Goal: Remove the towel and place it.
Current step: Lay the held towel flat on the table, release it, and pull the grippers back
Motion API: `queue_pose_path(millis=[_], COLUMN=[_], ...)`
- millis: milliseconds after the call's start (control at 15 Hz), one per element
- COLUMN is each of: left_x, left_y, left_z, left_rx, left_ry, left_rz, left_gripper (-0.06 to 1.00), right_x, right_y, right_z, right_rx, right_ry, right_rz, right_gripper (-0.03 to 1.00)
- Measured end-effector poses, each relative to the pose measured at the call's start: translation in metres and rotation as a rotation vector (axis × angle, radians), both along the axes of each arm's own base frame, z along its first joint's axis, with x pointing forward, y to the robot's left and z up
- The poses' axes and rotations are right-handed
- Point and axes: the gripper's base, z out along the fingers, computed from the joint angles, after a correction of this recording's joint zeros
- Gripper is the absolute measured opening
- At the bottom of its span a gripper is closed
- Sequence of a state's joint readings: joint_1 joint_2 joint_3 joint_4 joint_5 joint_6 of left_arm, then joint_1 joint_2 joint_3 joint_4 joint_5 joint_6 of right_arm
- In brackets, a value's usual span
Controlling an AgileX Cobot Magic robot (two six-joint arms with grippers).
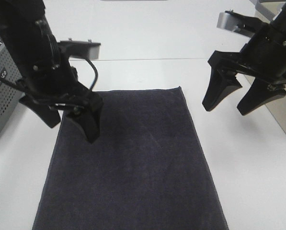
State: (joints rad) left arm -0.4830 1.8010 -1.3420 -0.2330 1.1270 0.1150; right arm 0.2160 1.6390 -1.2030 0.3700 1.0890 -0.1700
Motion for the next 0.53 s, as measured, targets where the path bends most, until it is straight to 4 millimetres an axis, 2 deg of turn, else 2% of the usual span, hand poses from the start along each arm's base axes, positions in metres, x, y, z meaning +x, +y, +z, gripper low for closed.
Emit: queue_pose_path(millis=[133,333,533], left_x=[0.025,0.043,0.050], left_y=[0.027,0.064,0.070], left_z=[0.010,0.012,0.013], left_rx=[-0.029,-0.032,-0.047], left_ry=[-0.072,-0.098,-0.158], left_rz=[0.111,0.228,0.259], left_gripper=[0.88,0.88,0.88], right_x=[0.009,0.014,0.029], right_y=[0.002,0.002,-0.001], right_z=[0.008,0.013,0.011], right_rx=[0.008,0.006,0.004], right_ry=[-0.049,-0.069,-0.065], right_rz=[-0.018,-0.034,-0.051], right_gripper=[0.86,0.88,0.88])
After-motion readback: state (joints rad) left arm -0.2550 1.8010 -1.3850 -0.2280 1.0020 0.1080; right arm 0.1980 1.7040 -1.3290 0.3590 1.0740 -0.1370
